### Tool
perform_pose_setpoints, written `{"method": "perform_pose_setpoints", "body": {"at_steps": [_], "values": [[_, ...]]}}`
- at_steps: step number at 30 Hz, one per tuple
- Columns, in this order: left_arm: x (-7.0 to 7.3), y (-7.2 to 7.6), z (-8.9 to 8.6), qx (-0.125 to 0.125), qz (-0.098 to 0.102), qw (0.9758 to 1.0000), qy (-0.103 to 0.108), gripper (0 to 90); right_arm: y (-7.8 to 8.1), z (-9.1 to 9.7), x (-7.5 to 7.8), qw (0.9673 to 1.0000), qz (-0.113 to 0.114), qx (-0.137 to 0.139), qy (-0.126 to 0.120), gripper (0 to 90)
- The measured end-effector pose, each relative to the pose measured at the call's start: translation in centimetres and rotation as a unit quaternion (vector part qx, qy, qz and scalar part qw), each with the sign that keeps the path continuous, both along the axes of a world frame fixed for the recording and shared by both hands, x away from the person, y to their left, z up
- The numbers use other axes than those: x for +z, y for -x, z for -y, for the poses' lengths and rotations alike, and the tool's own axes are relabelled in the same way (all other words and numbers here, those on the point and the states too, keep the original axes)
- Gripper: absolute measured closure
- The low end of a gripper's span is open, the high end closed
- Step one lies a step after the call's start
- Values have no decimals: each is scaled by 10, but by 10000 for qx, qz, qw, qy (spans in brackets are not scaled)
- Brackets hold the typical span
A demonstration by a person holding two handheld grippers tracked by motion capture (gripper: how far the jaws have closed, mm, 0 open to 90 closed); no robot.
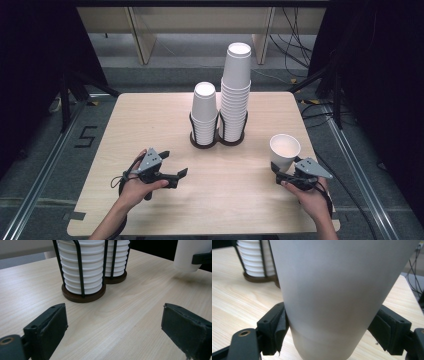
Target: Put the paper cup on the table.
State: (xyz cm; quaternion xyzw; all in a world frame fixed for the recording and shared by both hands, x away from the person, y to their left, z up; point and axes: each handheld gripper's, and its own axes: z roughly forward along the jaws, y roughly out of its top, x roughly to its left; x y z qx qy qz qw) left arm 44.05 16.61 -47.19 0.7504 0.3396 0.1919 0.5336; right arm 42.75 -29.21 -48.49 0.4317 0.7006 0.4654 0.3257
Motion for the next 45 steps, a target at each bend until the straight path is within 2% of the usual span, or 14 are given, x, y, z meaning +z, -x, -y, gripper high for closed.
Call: {"method": "perform_pose_setpoints", "body": {"at_steps": [6,7,8,18,19,21,25,30,32,34,37,41,42,45], "values": [[-1,2,-2,-18,-9,10000,57,65,-6,10,-1,9989,-304,-350,96,216],[-2,2,-3,10,-35,10000,72,66,-9,12,-2,9989,-210,-355,216,215],[-3,1,-3,6,-39,9999,95,67,-11,12,-3,9986,-351,-345,188,215],[-7,-2,-3,66,-120,9999,81,69,-26,12,-12,9957,-623,-510,448,212],[-7,-3,-3,55,-133,9999,53,69,-25,10,-13,9953,-698,-576,356,212],[-9,-3,-2,30,-129,9999,105,69,-27,12,-13,9955,-603,-500,526,211],[-9,-2,-2,49,-142,9999,44,69,-25,8,-15,9950,-755,-548,354,208],[-8,-2,-2,41,-131,9999,78,69,-25,10,-15,9954,-719,-521,372,198],[-9,-2,-3,45,-143,9999,78,69,-26,11,-15,9959,-624,-498,426,173],[-10,-2,-3,42,-150,9998,95,69,-23,9,-14,9956,-717,-568,211,133],[-11,-2,-4,74,-188,9998,59,69,-22,8,-13,9952,-792,-541,202,6],[-11,-3,-5,100,-190,9997,73,69,-20,8,-12,9944,-805,-678,93,4],[-11,-2,-6,109,-193,9997,85,69,-22,10,-13,9960,-679,-549,192,4],[-11,-3,-6,113,-175,9997,89,69,-17,10,-11,9952,-747,-592,238,4]]}}
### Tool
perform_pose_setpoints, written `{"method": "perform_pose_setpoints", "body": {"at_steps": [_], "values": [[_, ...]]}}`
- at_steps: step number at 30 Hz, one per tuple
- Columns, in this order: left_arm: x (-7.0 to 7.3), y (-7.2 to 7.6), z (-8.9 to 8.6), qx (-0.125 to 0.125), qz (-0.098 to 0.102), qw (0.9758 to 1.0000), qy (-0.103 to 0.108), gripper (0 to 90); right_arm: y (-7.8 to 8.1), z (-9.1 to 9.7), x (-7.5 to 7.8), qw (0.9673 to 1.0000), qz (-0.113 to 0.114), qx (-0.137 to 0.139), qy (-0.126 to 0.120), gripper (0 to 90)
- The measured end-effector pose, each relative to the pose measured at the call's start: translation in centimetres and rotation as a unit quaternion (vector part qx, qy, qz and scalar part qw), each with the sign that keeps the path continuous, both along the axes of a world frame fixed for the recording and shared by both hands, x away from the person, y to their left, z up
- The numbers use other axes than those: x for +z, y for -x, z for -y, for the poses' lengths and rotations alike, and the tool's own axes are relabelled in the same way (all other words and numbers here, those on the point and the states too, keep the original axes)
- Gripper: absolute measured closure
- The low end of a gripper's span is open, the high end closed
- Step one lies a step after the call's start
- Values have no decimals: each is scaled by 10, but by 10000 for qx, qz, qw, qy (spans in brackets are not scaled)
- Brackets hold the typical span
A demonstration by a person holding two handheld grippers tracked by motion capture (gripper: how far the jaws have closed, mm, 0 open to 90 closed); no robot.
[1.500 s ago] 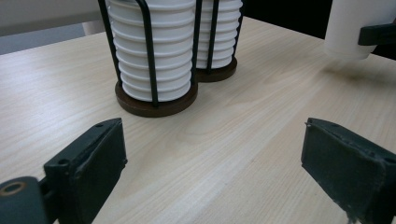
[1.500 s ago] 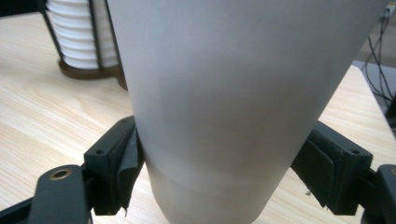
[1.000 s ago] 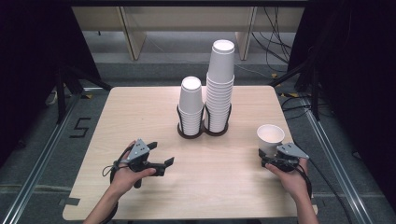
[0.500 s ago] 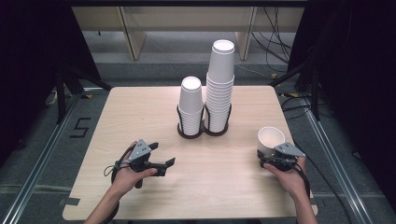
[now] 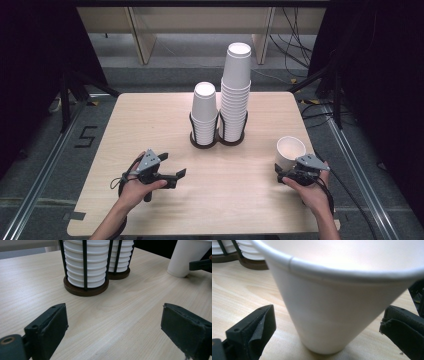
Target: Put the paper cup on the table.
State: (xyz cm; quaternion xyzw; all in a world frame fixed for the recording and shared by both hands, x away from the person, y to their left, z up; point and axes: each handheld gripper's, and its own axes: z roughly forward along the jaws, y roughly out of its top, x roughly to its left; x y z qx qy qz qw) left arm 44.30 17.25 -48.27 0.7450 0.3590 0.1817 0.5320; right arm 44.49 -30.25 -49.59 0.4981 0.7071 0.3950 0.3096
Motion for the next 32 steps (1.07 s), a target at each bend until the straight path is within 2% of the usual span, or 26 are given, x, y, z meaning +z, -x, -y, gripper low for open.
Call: {"method": "perform_pose_setpoints", "body": {"at_steps": [2,3,4,5,8,9,10,14,15,16,17,18,19,21,22,23,27,28,29,30,31,32], "values": [[0,0,0,-3,5,10000,30,69,3,0,0,10000,50,-32,-3,4],[-1,-1,0,-21,14,10000,66,69,7,-1,0,9998,-12,-185,-77,4],[0,0,0,16,-16,10000,14,69,6,1,0,9999,79,-84,21,4],[-1,0,0,12,-12,10000,21,69,9,2,1,10000,59,-70,30,4],[-1,0,-1,14,-6,10000,5,69,17,1,1,10000,38,-65,42,4],[-1,0,-1,18,-8,10000,10,69,21,-2,0,9998,7,-174,-57,4],[-1,0,-1,19,-9,10000,13,69,21,1,0,9999,90,-78,39,4],[-1,1,0,32,-10,10000,-1,69,32,2,-1,9998,160,-108,28,4],[-2,1,0,32,-11,10000,-7,69,36,0,-1,9997,147,-196,-58,4],[-2,1,0,37,-5,10000,-2,70,37,1,0,9998,190,-106,-26,4],[-2,1,0,41,-1,10000,-3,71,42,0,0,9995,169,-230,-143,4],[-2,1,0,47,-4,10000,-1,72,42,3,1,9994,304,-130,-64,4],[-2,1,0,48,-4,10000,-5,73,46,4,2,9992,373,-148,-69,4],[-3,1,0,42,-12,10000,2,75,50,4,3,9988,441,-141,-149,4],[-3,1,0,44,-23,10000,1,75,54,2,4,9987,348,-255,-280,4],[-3,1,0,44,-26,10000,1,75,55,6,4,9982,548,-168,-148,4],[-3,2,3,13,-39,10000,-15,75,63,9,2,9972,652,-183,-315,4],[-3,2,4,1,-61,10000,-17,74,66,8,2,9964,654,-311,-434,4],[-3,2,5,-2,-59,10000,-11,74,64,12,2,9962,803,-237,-252,4],[-3,1,7,-41,-39,10000,6,72,65,12,1,9957,782,-323,-382,4],[-3,2,8,-36,-47,10000,-18,68,65,14,1,9957,813,-284,-348,4],[-2,2,10,-62,-67,10000,-27,66,64,15,0,9956,793,-218,-446,4]]}}
